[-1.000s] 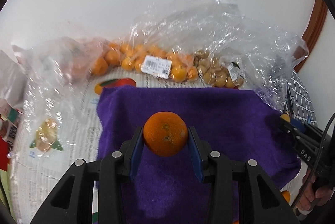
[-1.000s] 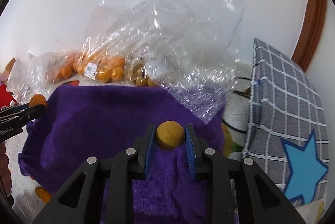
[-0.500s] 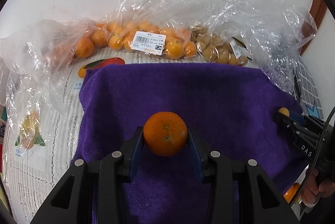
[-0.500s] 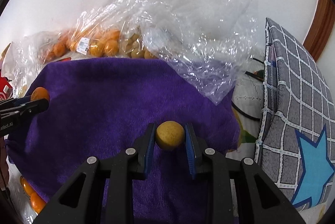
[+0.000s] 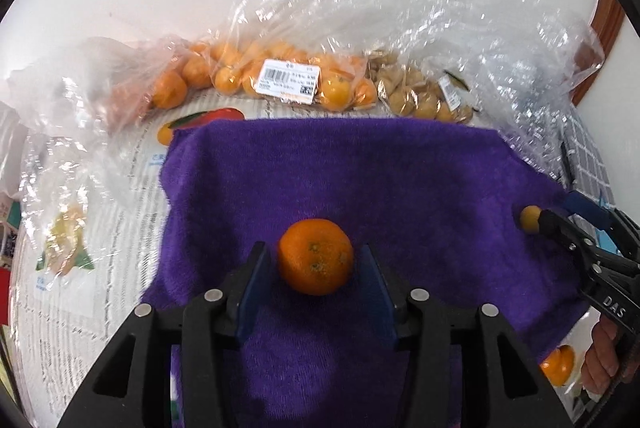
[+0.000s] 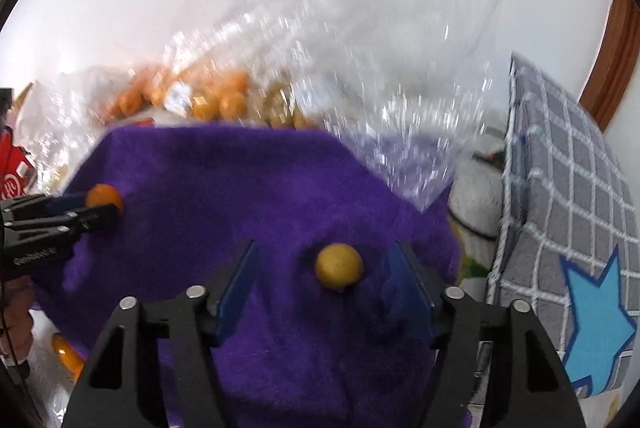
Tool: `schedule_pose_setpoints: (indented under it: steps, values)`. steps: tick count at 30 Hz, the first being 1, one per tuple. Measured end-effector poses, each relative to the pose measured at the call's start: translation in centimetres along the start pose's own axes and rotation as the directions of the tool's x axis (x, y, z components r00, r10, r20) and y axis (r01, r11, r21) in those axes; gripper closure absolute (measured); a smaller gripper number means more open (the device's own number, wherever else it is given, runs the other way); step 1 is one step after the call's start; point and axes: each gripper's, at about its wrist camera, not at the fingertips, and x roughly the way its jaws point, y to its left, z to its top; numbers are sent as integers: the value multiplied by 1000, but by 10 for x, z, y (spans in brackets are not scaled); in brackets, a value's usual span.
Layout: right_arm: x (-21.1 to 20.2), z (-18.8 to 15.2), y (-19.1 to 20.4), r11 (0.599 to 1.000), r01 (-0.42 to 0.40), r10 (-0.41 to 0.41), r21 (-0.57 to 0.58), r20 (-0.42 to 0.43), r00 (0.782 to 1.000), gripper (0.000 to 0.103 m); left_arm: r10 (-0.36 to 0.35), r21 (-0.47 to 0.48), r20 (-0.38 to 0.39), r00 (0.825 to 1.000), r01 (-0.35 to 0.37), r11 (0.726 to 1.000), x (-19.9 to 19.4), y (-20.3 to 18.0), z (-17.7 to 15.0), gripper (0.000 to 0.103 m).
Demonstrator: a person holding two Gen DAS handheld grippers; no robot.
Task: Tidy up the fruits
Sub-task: 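Open the right gripper onto the towel while the left releases the orange onto it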
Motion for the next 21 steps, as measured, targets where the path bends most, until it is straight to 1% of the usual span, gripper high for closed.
schedule_pose_setpoints:
  steps: [2,5,7,11,12,15,19,21]
  values:
    - [-17,2,4,1000,12,-12,-5,42,999,29,1,-4,21,1000,-1,1000,-15,-1,-2,57]
    - [-42,-1,7,999,34,-33,-14,88,996,29,12,-6,60,998,-11,1000,-40,-4,-8,56]
    - [-59,-6,11,999,39,-35,-35,103,994,29,19,-5,83,996,-19,1000,-54,-7,-14,56]
    - [-86,-19,14,997,70,-65,-40,109,992,29,27,-14,122,992,-26,1000,-84,-4,-30,57]
    - [-94,-23,13,997,65,-62,-28,107,992,29,29,-16,129,991,-27,1000,-91,-4,-35,57]
    - [-113,-37,7,998,52,-54,20,111,992,29,1,-8,133,991,0,1000,-108,-4,-47,57]
    - [-131,-53,0,997,22,-29,74,94,995,32,9,12,169,986,-11,1000,-133,-2,-66,57]
    - [-137,-60,-2,996,27,-34,86,88,996,35,4,4,175,984,-5,1000,-143,1,-76,57]
